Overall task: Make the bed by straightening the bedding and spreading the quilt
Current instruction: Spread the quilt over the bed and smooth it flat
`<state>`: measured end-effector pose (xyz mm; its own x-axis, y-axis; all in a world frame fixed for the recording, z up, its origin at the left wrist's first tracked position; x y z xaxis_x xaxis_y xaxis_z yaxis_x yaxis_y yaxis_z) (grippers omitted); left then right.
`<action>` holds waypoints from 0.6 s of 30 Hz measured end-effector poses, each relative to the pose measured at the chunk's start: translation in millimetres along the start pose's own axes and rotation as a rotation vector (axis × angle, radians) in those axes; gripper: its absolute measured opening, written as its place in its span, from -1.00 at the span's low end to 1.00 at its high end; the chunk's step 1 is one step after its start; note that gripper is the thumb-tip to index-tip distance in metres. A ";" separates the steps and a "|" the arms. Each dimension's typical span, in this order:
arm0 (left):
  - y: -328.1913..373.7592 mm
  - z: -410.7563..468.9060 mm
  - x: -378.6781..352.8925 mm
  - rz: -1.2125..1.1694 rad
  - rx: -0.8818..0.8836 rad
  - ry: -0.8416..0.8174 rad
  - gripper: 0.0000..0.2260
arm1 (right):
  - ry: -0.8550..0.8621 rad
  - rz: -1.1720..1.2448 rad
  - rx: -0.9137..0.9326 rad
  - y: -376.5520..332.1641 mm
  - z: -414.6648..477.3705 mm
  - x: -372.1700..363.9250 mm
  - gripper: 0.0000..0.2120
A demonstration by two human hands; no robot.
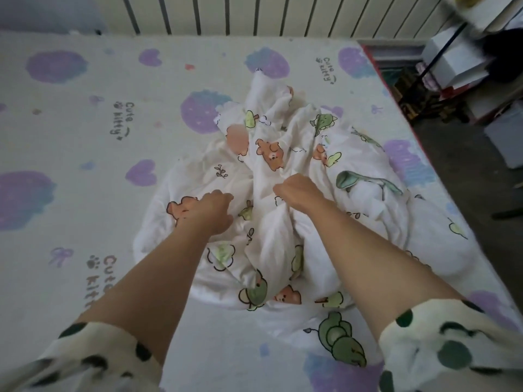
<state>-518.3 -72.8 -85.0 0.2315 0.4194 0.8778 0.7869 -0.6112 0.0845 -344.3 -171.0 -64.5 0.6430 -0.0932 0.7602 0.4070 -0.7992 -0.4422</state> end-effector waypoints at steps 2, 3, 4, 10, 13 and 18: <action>7.6 8.5 -11.0 0.043 -0.078 0.032 -0.50 | 0.093 -0.185 0.028 -2.5 9.4 -12.9 -0.57; 7.6 16.4 -18.4 0.045 -0.094 0.052 -0.42 | 0.113 -0.252 0.033 -2.7 15.1 -22.3 -0.36; 5.9 26.6 -26.9 0.042 -0.085 0.060 -0.33 | 0.108 -0.297 0.030 -3.4 21.8 -33.6 -0.16; -12.3 58.9 -66.9 0.232 -0.014 0.135 -0.20 | 0.027 -0.619 -0.028 13.9 50.5 -91.1 0.04; -24.1 69.0 -72.2 0.300 -0.008 0.149 -0.60 | 0.058 -0.586 -0.019 26.0 58.9 -96.0 -0.44; -41.4 64.1 -45.5 0.190 0.052 0.228 -0.78 | 0.226 -0.452 -0.009 42.4 56.4 -49.4 -0.75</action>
<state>-524.8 -23.6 -158.7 0.2473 0.1358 0.9594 0.7714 -0.6267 -0.1101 -322.2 -166.9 -147.6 0.2465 0.1382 0.9592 0.6062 -0.7942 -0.0414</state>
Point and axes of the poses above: each hand's wrist, its own z-axis towards the middle knuckle, its own x-axis out of the back of the hand, y = z × x, the point moved 2 cm from there along z, towards the middle knuckle, and after that the axes turned 5 degrees about y, right-handed, at the moved point
